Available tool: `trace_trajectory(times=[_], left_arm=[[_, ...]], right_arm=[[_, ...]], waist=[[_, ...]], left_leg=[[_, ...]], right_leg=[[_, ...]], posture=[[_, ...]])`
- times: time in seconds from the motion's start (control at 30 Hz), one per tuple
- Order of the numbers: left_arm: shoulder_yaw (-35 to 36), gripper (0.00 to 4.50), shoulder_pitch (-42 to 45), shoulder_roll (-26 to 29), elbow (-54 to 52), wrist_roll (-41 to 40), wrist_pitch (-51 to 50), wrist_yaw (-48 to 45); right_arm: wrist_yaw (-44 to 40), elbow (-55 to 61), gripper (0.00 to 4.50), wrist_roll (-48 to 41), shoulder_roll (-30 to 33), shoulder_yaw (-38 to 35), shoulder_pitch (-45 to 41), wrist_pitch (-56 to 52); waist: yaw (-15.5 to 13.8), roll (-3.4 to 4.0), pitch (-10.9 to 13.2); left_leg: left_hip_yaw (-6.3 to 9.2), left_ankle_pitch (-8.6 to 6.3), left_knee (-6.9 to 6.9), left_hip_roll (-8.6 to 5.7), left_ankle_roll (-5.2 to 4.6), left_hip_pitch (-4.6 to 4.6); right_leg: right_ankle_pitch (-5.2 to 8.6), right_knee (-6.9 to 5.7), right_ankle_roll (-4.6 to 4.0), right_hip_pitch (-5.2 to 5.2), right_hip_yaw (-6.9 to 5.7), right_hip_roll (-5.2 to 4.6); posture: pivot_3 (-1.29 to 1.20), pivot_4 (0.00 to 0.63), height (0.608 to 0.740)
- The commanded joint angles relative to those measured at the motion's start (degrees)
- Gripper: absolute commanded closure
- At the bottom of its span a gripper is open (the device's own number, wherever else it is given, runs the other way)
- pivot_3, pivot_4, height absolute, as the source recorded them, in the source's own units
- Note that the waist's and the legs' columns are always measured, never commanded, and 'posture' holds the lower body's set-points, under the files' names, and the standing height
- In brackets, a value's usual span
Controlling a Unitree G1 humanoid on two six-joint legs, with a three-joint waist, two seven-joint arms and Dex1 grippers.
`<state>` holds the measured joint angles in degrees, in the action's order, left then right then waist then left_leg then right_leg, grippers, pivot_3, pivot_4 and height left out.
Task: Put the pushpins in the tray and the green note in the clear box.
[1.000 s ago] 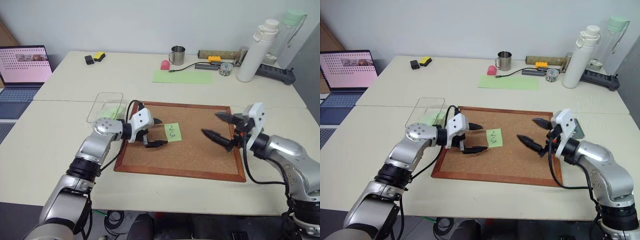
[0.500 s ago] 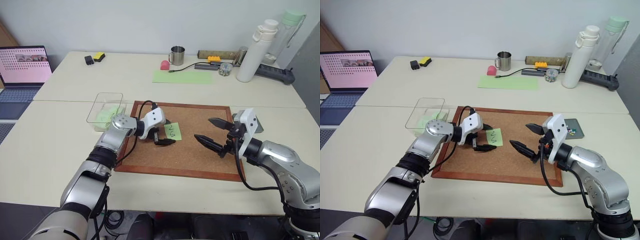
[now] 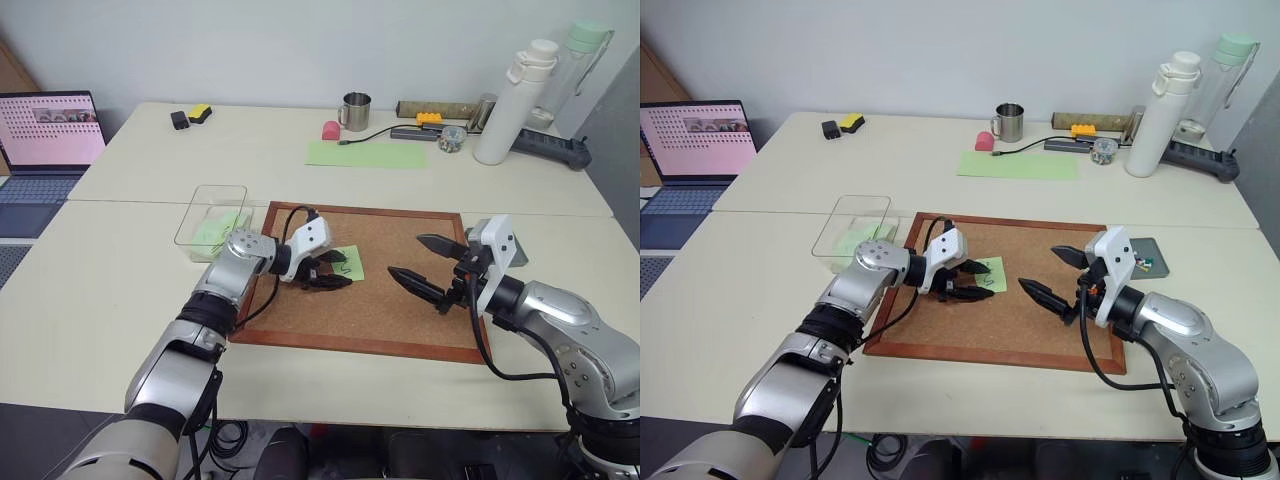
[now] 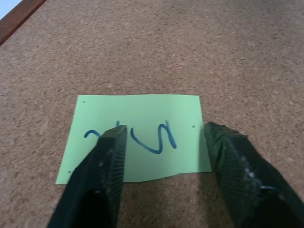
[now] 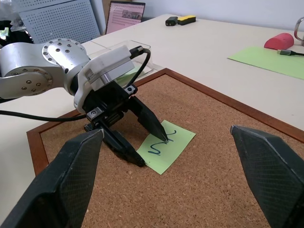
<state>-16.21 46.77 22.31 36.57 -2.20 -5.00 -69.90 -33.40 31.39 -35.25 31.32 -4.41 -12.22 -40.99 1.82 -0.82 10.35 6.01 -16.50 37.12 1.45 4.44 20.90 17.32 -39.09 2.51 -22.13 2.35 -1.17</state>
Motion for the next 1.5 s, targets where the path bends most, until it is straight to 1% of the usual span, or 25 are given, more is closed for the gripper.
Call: trace_trajectory(times=[0.03, 0.23, 0.3, 0.47, 0.5, 0.53, 0.6, 0.7, 0.73, 0.8, 0.83, 0.87, 0.93, 1.0, 1.17, 1.3, 1.4, 1.5], left_arm=[[0.1, 2.39, -0.8, 0.4, -0.5, 0.7, -1.3, 0.4], [0.3, 2.39, -1.3, 0.8, -1.5, 0.6, -2.0, 0.4], [1.6, 2.39, -1.4, 0.4, -2.3, -0.2, -1.6, 1.7], [5.8, 2.39, -0.9, 1.3, -7.2, -5.3, -8.2, 1.4], [6.4, 2.05, -1.0, 1.6, -8.3, -6.1, -9.7, 1.0], [6.9, 1.95, -1.1, 2.1, -9.9, -6.9, -11.7, 0.7], [7.6, 1.53, -1.7, 2.7, -12.8, -8.0, -14.6, 0.8], [8.5, 1.06, -3.2, 3.6, -17.3, -9.5, -18.4, 1.7], [8.5, 0.81, -3.8, 3.9, -18.5, -9.4, -18.8, 2.1], [8.5, 0.48, -4.9, 4.2, -19.8, -9.1, -19.3, 3.3], [8.6, 0.2, -5.2, 4.2, -20.2, -9.0, -19.6, 3.9], [8.9, 0.01, -5.6, 4.2, -20.7, -9.0, -19.9, 4.7], [9.5, 0.01, -6.4, 4.9, -22.1, -9.2, -20.2, 5.5], [10.5, 0.01, -7.9, 6.8, -25.3, -10.2, -21.4, 5.4], [12.7, 0.01, -12.5, 13.0, -33.7, -12.2, -20.9, 3.4], [16.7, 0.01, -15.9, 17.9, -40.6, -16.3, -22.7, 1.7], [19.3, 0.01, -18.8, 21.2, -44.3, -17.9, -24.2, 2.4], [20.5, 0.01, -21.2, 22.8, -47.0, -18.7, -25.5, 3.4]], right_arm=[[0.3, 2.0, 0.0, -1.1, 0.1, -0.7, -0.9, 0.3], [0.4, 1.9, 0.0, -0.9, -0.1, -0.4, -1.2, 0.5], [0.3, 1.9, 0.0, -0.9, -0.1, -0.3, -1.2, 0.5], [-0.6, 0.9, 0.0, -0.2, 0.4, 0.1, -1.4, 1.1], [-0.7, 0.6, 0.0, -0.1, 0.4, 0.1, -1.5, 1.3], [-0.7, 0.4, 0.0, 0.0, 0.4, 0.1, -1.6, 1.4], [-0.6, 0.1, 0.0, 0.2, 0.1, 0.1, -1.8, 1.5], [0.0, 0.0, 0.0, 0.3, -0.5, 0.4, -2.1, 1.5], [0.3, -0.1, 0.0, 0.3, -0.8, 0.6, -2.3, 1.4], [1.3, -0.4, 0.0, 1.0, -1.4, 1.6, -2.8, 1.2], [1.8, -0.6, 0.0, 1.4, -1.6, 2.0, -3.0, 1.0], [2.9, -0.8, 0.0, 2.0, -2.0, 2.4, -3.3, 0.5], [4.9, -1.2, 0.0, 3.3, -2.9, 3.7, -3.8, -0.1], [7.9, -1.1, 0.0, 4.9, -5.4, 6.1, -4.7, -1.0], [14.0, -2.6, 0.0, 9.7, -12.1, 13.3, -5.9, -2.2], [18.9, -7.4, 0.0, 14.2, -17.9, 17.8, -7.8, -2.5], [21.9, -13.9, 0.0, 19.9, -21.4, 22.1, -10.4, -0.8], [24.3, -17.7, 0.0, 23.9, -23.6, 24.5, -11.5, 0.0]], waist=[[0.0, 0.0, 0.0], [0.0, 0.0, 0.0], [0.0, 0.0, 0.0], [0.1, 0.0, 0.0], [0.1, 0.0, 0.0], [0.1, 0.0, 0.0], [0.1, -0.01, 0.0], [0.1, 0.0, 0.0], [0.1, 0.0, 0.0], [0.1, 0.0, 0.0], [0.1, 0.0, 0.0], [0.1, 0.0, 0.0], [0.1, 0.0, 0.0], [0.1, 0.0, 0.0], [1.0, 0.0, 0.0], [1.4, 0.0, 0.0], [1.3, 0.0, 0.0], [1.3, 0.0, 0.0]], left_leg=[[0.0, 0.0, 0.0, 0.0, 0.0, 0.0], [0.01, 0.0, 0.0, 0.0, 0.0, -0.01], [0.01, 0.0, 0.0, 0.0, 0.0, -0.01], [0.02, 0.0, 0.0, 0.01, 0.0, 0.01], [0.02, 0.0, 0.0, 0.01, 0.0, 0.01], [0.02, 0.0, -0.01, 0.01, 0.0, 0.03], [0.02, 0.0, -0.02, 0.01, 0.0, 0.05], [0.02, 0.0, -0.02, 0.01, 0.0, 0.04], [0.01, 0.0, -0.02, 0.02, 0.0, 0.04], [0.03, 0.0, -0.02, 0.03, 0.0, 0.03], [0.03, 0.0, -0.02, 0.03, 0.0, 0.03], [0.02, 0.0, -0.01, 0.03, 0.0, 0.03], [0.02, 0.0, -0.01, 0.03, 0.0, 0.02], [0.03, 0.0, -0.03, 0.03, 0.0, 0.02], [0.04, 0.01, -0.1, 0.11, 0.02, 0.03], [0.04, 0.01, -0.1, 0.11, 0.02, 0.03], [0.05, 0.01, -0.1, 0.11, 0.02, 0.03], [0.01, 0.0, -0.09, 0.09, 0.01, 0.01]], right_leg=[[0.0, 0.0, 0.0, 0.0, 0.0, 0.0], [0.0, -0.01, 0.0, 0.0, 0.0, 0.0], [0.0, -0.01, 0.0, 0.0, 0.0, 0.0], [0.0, -0.02, 0.0, -0.03, 0.0, 0.0], [0.0, -0.02, 0.0, -0.03, 0.0, 0.01], [0.0, -0.01, 0.0, -0.04, 0.0, 0.01], [0.0, 0.01, 0.0, -0.06, 0.0, 0.01], [0.0, 0.0, 0.0, -0.06, 0.0, 0.01], [0.0, 0.0, 0.0, -0.06, 0.01, 0.01], [0.0, 0.0, 0.0, -0.06, 0.0, 0.01], [0.0, -0.01, 0.0, -0.06, 0.0, 0.01], [0.0, -0.01, 0.0, -0.06, 0.0, 0.01], [0.0, -0.01, 0.0, -0.06, 0.01, 0.01], [0.0, -0.01, 0.0, -0.07, 0.0, 0.01], [0.0, -0.03, -0.01, -0.16, 0.02, 0.07], [0.0, -0.03, -0.01, -0.16, 0.04, 0.06], [0.0, -0.01, -0.01, -0.16, 0.02, 0.05], [0.0, -0.01, -0.01, -0.15, 0.06, 0.04]], posture=[[0.0, 0.15, 0.74], [0.0, 0.15, 0.74], [0.0, 0.15, 0.74], [0.0, 0.15, 0.74], [0.0, 0.15, 0.74], [0.0, 0.15, 0.74], [0.0, 0.15, 0.74], [0.0, 0.15, 0.74], [0.0, 0.15, 0.74], [0.0, 0.15, 0.74], [0.0, 0.15, 0.74], [0.0, 0.15, 0.74], [0.0, 0.15, 0.74], [0.0, 0.15, 0.74], [0.0, 0.15, 0.74], [0.0, 0.15, 0.74], [0.0, 0.15, 0.74], [0.0, 0.15, 0.74]])
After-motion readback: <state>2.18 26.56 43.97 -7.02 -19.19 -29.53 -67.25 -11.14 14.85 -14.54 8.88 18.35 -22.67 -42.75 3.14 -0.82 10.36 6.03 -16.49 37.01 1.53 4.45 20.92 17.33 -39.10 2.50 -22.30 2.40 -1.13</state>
